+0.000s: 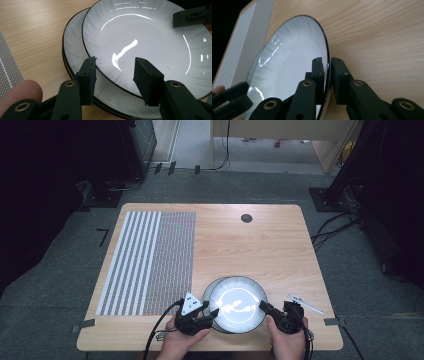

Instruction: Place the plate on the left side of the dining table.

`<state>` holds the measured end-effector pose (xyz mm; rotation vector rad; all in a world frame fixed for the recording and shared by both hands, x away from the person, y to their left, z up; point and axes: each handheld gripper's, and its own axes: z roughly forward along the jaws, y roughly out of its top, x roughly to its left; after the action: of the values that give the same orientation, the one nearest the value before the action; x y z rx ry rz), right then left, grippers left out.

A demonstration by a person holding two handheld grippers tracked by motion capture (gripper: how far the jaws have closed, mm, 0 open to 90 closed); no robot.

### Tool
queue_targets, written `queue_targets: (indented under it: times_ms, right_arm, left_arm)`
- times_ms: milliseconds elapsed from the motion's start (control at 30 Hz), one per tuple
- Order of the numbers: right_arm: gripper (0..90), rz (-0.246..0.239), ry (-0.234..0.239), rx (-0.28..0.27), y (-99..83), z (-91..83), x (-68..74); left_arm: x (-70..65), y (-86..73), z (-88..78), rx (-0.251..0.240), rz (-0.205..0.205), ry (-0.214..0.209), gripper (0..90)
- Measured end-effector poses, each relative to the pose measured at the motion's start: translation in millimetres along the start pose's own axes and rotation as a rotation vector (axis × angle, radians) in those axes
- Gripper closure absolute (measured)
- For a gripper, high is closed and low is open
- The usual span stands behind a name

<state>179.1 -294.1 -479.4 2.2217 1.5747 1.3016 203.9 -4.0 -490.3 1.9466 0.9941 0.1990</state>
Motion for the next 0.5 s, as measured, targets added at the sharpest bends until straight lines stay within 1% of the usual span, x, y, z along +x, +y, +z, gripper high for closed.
queue_targets:
  times_ms: [33,100,133,167,267,300,333,367,433,467,500]
  right_arm:
    - [83.5,0.039,0.013,-0.020,1.6,2.0,-1.5]
    - [84.3,0.045,0.011,-0.042,2.3,3.5,-0.6]
    - [84.5,0.045,0.018,-0.052,2.4,3.7,0.1]
    - [84.5,0.045,0.018,-0.052,2.4,3.7,0.1]
    - [84.4,0.040,0.029,-0.059,1.5,4.1,1.3]
    - [84.3,0.048,0.049,-0.058,0.4,5.2,0.3]
    - [84.3,0.048,0.049,-0.058,0.4,5.2,0.3]
    - [84.1,0.055,0.066,-0.056,0.3,5.3,-0.6]
    - [84.1,0.052,0.128,-0.066,1.6,3.1,-0.6]
    - [84.1,0.052,0.128,-0.066,1.6,3.1,-0.6]
    - [84.0,0.051,0.168,-0.076,3.0,0.2,2.5]
  left_arm:
    - [1.6,0.2,0.1,-0.004,-0.009,-0.009,53.7]
    - [2.5,0.5,-0.2,-0.006,-0.012,-0.009,53.8]
    - [3.4,0.7,-0.6,-0.010,-0.016,-0.006,53.9]
    - [4.6,1.1,-1.0,-0.012,-0.023,-0.008,53.9]
    - [11.4,2.9,-2.4,-0.017,-0.056,-0.028,56.4]
    - [14.3,3.9,-3.4,-0.021,-0.071,-0.034,57.9]
    - [17.1,4.7,-4.5,-0.022,-0.085,-0.042,59.0]
    - [21.1,6.0,-6.2,-0.023,-0.109,-0.052,59.0]
    - [25.2,7.2,-8.4,-0.024,-0.129,-0.071,63.6]
    - [27.1,7.8,-9.8,-0.026,-0.139,-0.087,63.6]
    - [29.2,8.9,-12.0,-0.031,-0.147,-0.103,66.0]
